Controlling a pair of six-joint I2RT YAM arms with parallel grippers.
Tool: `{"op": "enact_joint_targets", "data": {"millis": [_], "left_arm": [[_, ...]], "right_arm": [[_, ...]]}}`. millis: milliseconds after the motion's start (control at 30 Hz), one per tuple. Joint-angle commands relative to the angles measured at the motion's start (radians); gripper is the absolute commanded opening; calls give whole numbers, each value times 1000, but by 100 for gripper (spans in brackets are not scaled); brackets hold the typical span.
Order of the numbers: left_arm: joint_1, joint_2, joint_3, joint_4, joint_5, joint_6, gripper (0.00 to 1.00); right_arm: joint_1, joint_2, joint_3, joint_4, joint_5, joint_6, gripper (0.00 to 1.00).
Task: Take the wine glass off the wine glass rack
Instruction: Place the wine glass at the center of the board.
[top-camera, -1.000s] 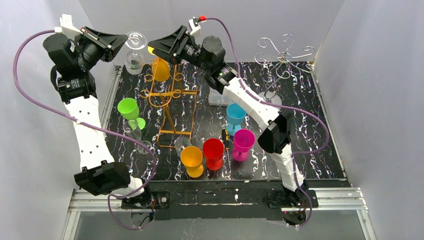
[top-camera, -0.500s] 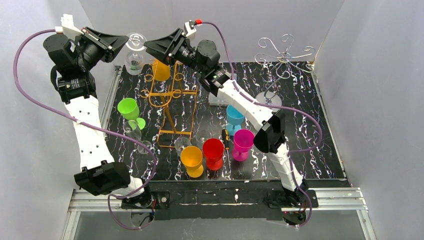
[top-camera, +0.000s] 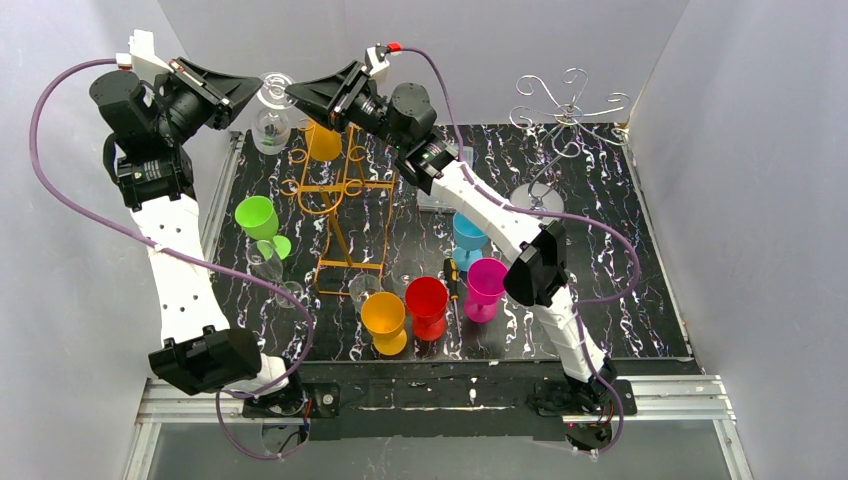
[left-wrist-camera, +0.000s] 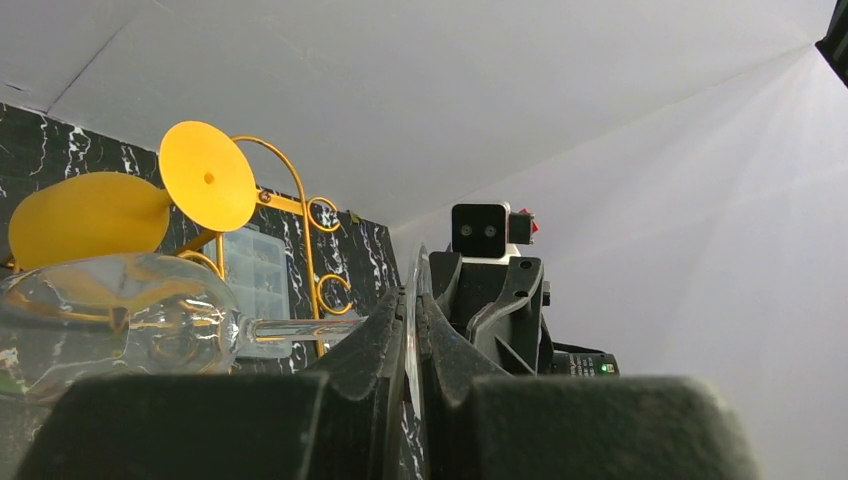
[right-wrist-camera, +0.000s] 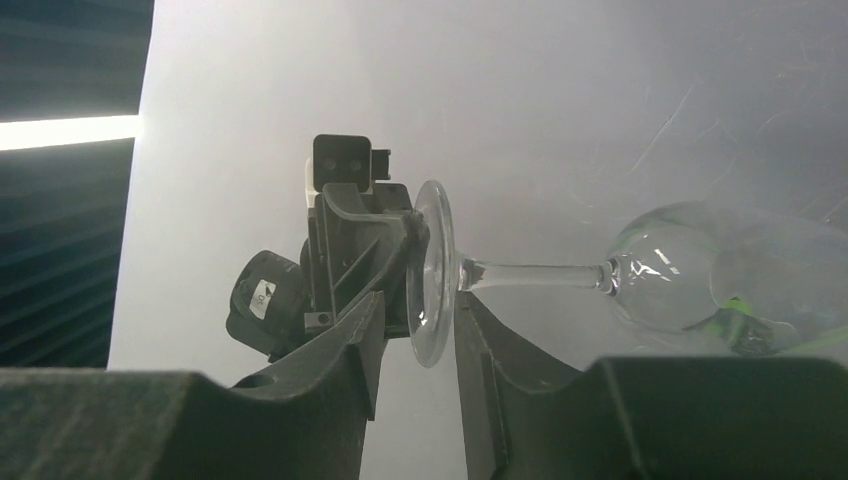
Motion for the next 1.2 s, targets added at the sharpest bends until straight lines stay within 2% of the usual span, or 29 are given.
{"op": "enact_joint_targets", "data": {"millis": [0,133,333,400,467,600,700,733,767,800,1000,1167], "left_arm": [[-18,-52,9,21,33,40,0],[-31,-52,14,11,37,54,0],[-37,-55,18,2,38,66,0],[-36,-56,23,-5,38,72,0],[-36,-60,27,-20,32,86,0],[-37,-68,41,-52,19,117,17],[-36,-72,53,-71,9,127,41],[-36,-73,65,-63,11,127,78],[-37,-73,63,-38,24,116,96],[-37,-72,66,-22,28,104,98],[-36,-76,96,19,29,60,98],[-37,-76,145,-19,-13,57,98]], "right_arm": [[12,18,60,73,15,25,39],[14,17,59,75,16,32,33],[14,6,29,95,5,57,13],[14,7,29,103,2,69,4],[14,8,27,118,-4,84,1],[13,5,24,162,-8,103,1],[11,-1,23,188,-9,109,1],[4,-13,18,208,-11,108,1],[2,-19,13,215,-12,106,1],[-2,-26,8,224,-14,103,1],[-32,-64,-23,269,-27,93,1],[-62,-115,-55,298,-41,72,1]]}}
